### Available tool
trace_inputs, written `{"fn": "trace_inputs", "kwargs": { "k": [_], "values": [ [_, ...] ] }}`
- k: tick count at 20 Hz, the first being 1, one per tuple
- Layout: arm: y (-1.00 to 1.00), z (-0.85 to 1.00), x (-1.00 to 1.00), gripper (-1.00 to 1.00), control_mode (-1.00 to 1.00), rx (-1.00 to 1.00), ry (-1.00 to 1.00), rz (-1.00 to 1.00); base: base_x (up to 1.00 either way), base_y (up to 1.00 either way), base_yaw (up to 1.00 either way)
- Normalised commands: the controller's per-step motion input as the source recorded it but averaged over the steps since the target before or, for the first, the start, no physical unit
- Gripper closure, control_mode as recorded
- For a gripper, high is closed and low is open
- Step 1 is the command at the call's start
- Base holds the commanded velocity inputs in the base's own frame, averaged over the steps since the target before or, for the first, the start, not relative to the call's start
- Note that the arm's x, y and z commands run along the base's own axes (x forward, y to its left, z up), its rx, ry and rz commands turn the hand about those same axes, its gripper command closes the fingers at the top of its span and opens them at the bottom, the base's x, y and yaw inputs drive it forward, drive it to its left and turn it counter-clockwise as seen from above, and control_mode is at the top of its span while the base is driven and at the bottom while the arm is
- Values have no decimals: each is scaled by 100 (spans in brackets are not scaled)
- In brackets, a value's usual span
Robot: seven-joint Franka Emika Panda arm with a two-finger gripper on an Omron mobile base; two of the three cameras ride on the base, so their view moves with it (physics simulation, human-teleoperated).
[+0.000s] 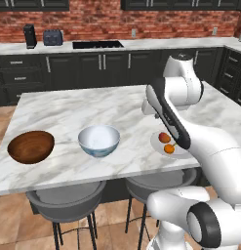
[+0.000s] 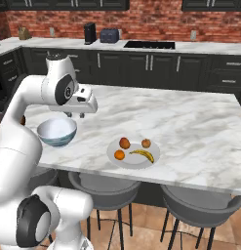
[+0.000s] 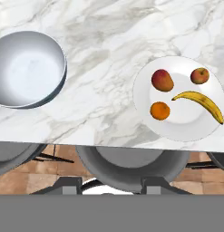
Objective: Take the fruits from the plate on the dining counter and place two fruits in each bowl.
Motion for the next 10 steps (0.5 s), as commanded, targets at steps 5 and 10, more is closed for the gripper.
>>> {"fn": "trace_inputs", "kwargs": {
  "k": [5,10],
  "values": [
    [-60,-23,15,-100,-100,2,0,2,0,0,0],
    [-99,-26,51,-100,-100,4,0,7,0,0,0]
  ]
}}
